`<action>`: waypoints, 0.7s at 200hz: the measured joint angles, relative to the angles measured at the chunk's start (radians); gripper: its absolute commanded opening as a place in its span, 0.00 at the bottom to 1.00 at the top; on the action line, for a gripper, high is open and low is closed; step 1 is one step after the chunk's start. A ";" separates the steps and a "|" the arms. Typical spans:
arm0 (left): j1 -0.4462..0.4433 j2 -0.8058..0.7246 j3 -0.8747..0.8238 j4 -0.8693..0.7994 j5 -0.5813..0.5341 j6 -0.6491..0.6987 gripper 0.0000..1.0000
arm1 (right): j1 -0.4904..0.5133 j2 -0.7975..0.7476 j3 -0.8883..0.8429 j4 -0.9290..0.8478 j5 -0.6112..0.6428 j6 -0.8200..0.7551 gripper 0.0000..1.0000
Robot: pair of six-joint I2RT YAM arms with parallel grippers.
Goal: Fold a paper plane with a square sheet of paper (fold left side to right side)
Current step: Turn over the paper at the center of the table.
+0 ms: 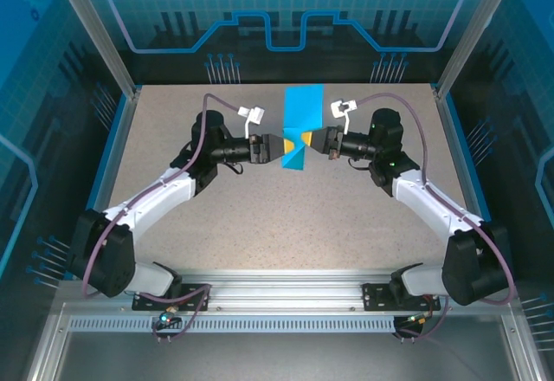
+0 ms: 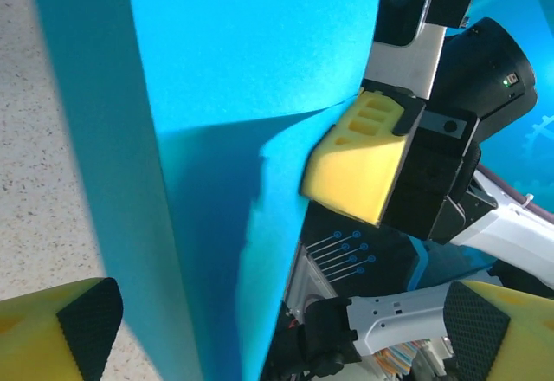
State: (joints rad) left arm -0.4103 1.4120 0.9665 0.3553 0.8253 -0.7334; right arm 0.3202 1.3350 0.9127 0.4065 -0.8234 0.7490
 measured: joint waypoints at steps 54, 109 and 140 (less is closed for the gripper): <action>0.000 0.030 0.000 0.053 0.003 -0.050 0.59 | 0.008 0.000 -0.012 0.091 0.000 0.082 0.07; -0.001 0.016 0.000 0.068 -0.008 -0.063 0.18 | 0.008 0.000 -0.078 0.111 0.015 0.114 0.21; 0.000 -0.011 0.000 0.013 -0.036 -0.029 0.07 | 0.000 -0.003 -0.094 0.098 0.033 0.122 0.39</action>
State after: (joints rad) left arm -0.4107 1.4006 0.9661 0.3683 0.7891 -0.7624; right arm 0.3202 1.3315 0.8185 0.5049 -0.7906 0.8707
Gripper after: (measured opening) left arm 0.096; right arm 0.327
